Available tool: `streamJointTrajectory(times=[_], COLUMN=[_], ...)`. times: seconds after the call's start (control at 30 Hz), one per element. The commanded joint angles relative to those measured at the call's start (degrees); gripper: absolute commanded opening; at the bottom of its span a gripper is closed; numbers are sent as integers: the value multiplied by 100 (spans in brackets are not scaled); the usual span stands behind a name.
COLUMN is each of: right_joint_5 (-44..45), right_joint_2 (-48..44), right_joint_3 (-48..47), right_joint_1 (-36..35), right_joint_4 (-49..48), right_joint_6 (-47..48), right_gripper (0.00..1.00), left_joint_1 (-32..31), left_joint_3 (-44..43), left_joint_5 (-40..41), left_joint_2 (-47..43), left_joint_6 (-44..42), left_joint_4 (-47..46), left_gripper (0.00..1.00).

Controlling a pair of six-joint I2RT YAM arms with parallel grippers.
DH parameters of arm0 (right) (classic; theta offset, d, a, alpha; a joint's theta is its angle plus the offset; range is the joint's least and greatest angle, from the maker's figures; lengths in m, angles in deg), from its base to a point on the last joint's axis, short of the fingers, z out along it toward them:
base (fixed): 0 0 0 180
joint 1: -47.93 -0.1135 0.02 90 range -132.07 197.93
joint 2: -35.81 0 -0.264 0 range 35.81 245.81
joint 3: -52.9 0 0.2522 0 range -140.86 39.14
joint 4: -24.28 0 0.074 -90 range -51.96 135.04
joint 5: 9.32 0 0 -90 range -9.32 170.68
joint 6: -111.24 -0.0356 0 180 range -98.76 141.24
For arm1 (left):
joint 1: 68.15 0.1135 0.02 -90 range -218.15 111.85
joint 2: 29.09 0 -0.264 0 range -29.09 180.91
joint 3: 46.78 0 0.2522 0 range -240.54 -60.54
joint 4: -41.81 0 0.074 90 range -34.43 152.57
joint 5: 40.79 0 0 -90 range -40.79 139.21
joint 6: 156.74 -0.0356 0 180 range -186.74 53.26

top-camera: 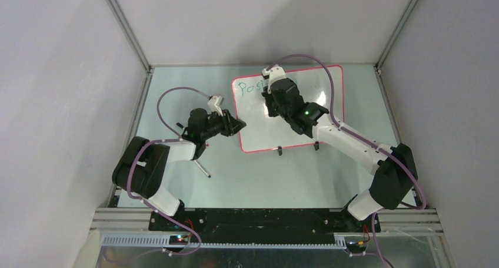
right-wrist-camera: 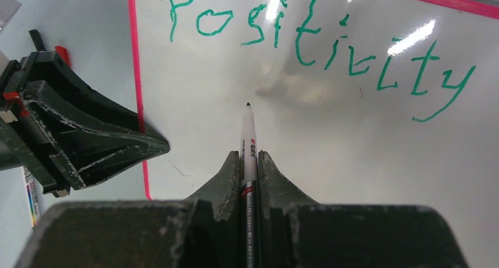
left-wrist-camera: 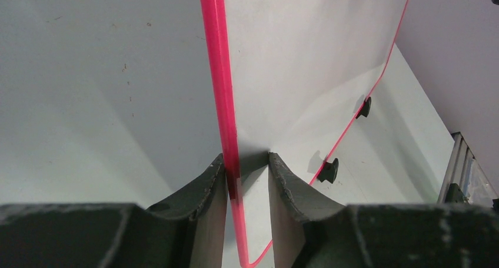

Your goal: Write a sentence on the whiteboard

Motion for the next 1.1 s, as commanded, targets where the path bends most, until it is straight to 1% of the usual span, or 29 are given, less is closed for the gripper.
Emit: streamJointTrajectory(times=[0.0,0.77,1.07], right_joint_5=[265,431,421], right_joint_2=[51,357,369], right_joint_3=[-280,-439,-399], right_joint_1=[-36,-37,-38], right_joint_4=[-26,33,393], right_joint_6=[73,45,-50], right_gripper=[0,0,0], left_joint_1=[-22,-28,-31], left_joint_3=[-173,-166,-159], left_joint_5=[21,6,6], left_joint_2=[-42,-63,-73], left_joint_6=[-211,-232,-238], left_joint_4=[-52,-43,-47], left_gripper=[34,30,29])
